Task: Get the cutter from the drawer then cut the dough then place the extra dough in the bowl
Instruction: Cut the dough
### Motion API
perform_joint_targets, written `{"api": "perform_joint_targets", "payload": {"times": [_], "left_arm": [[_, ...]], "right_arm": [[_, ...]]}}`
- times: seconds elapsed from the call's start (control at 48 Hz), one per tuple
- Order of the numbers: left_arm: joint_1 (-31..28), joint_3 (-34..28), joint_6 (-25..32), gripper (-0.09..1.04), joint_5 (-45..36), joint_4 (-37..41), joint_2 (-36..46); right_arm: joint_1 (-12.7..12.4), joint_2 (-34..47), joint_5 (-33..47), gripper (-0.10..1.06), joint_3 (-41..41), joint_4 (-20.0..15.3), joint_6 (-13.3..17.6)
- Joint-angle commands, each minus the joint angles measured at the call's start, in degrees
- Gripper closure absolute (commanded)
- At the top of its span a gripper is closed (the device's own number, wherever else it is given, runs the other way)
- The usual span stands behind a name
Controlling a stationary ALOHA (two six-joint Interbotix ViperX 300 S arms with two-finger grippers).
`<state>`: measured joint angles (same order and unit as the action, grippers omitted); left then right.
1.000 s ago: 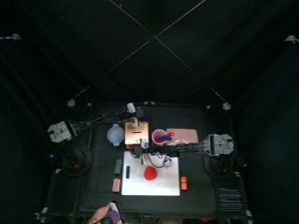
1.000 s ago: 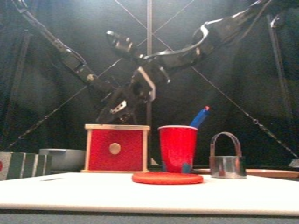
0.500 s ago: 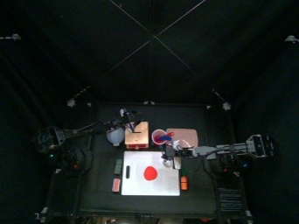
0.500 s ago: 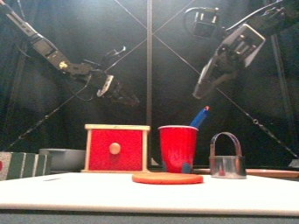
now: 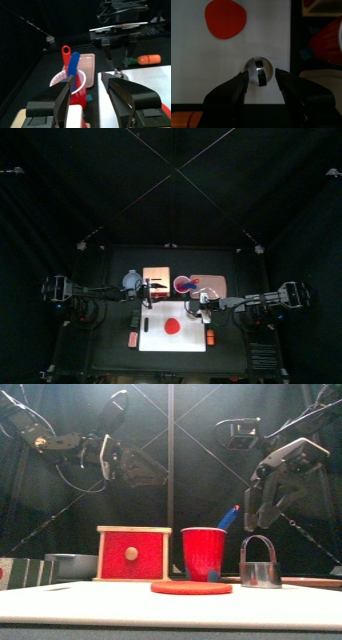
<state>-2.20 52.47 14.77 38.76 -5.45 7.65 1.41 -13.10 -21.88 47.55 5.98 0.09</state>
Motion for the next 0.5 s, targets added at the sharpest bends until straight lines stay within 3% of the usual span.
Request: {"api": "perform_joint_targets", "payload": {"times": [0.021,0.146,0.312,0.5], "left_arm": [[1.8,-0.1,0.1,0.09,0.8,-1.7,0.8],[2.5,1.4,0.1,0.09,0.8,-5.0,0.8],[2.3,2.4,0.4,0.09,0.7,-8.7,0.8],[2.0,2.4,0.4,0.09,0.7,-8.9,0.8]], "right_arm": [[0.0,1.0,0.3,0.15,-2.1,1.3,0.3],[0.0,1.4,0.1,0.2,-2.5,1.6,0.4],[0.4,1.0,-2.3,0.4,-2.4,1.7,-0.7],[0.4,0.6,-3.1,0.44,-3.1,1.7,0.2]]}}
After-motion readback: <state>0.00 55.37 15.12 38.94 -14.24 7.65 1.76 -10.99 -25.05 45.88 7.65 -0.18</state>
